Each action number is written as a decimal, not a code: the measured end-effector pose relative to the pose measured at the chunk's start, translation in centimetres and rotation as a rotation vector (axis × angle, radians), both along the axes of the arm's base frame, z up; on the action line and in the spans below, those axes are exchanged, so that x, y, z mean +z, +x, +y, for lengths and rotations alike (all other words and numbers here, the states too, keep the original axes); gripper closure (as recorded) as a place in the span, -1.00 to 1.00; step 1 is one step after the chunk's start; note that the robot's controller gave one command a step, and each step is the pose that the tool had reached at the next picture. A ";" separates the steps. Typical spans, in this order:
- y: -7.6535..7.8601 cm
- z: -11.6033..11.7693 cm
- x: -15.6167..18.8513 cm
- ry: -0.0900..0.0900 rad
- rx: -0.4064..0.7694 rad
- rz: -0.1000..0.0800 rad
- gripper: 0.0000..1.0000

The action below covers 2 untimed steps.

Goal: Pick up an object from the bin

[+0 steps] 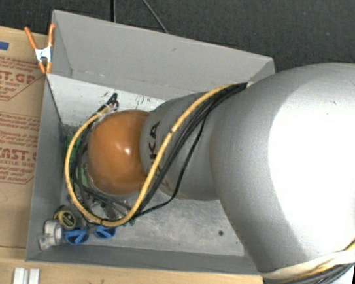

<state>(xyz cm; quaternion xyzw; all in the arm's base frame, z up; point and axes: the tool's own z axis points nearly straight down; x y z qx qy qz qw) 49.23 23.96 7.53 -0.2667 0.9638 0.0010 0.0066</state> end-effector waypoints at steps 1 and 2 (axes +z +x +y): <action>0.0 0.0 0.0 0.000 0.001 0.001 -1.00; -0.1 -0.1 -0.1 -0.003 0.001 0.007 1.00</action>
Offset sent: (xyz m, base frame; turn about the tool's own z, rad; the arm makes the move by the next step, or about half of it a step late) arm 0.0000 0.0000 0.0000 0.0000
